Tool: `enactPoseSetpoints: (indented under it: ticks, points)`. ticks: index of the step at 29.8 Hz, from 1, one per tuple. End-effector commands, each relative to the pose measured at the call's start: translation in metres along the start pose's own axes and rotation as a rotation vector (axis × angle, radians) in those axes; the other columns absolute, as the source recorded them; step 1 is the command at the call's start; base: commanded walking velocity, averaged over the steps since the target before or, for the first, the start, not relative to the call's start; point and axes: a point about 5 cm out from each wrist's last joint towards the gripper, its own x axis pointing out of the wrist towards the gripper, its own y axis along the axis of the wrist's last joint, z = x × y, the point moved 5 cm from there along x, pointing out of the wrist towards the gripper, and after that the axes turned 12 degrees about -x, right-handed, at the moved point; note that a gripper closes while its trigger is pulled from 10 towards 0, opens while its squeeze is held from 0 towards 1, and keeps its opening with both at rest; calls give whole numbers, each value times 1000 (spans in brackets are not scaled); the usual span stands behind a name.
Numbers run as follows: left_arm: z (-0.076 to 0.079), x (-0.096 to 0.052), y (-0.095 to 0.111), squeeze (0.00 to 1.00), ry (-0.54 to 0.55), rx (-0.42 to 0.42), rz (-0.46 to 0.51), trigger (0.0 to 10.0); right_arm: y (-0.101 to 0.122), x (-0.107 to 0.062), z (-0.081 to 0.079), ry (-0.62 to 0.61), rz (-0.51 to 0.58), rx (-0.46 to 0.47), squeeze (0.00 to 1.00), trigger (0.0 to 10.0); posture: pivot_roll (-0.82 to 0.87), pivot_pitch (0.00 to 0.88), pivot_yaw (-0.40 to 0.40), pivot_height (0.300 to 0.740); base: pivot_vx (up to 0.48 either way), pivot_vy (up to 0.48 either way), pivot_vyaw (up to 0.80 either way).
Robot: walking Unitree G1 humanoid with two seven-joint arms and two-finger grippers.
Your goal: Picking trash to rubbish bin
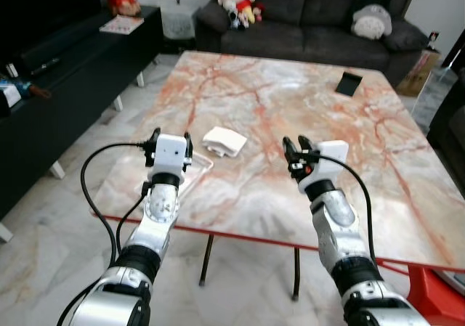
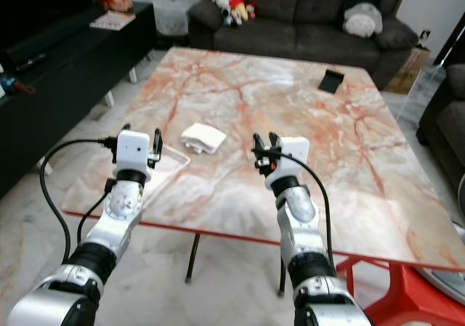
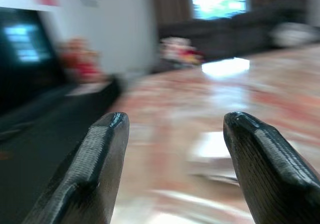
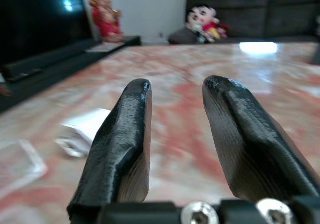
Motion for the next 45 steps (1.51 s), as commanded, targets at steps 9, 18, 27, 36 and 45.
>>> enactPoseSetpoints:
  ticks: [9,18,27,36,45]
  points:
    - [16,-10,-30,0,-111,60,-142,10000,3,-1,5,-10,8,-6,0,10000,-48,0,-76,740,0,0,0]
    - [14,-2,-38,1000,-181,181,-230,10000,4,1,8,-13,-1,-16,0,10000,-51,12,-87,740,0,0,0]
    - [4,4,-44,0,-145,192,-315,10000,3,-1,8,-6,-6,-22,0,10000,-60,27,-94,740,0,0,0]
    - [-4,13,-44,0,-77,142,-376,10000,3,-3,10,0,-10,-33,0,10000,-77,40,-105,740,0,0,0]
    - [-2,10,-53,0,-24,-36,-462,10000,3,-5,13,5,-13,-45,0,10000,-91,50,-112,740,0,0,0]
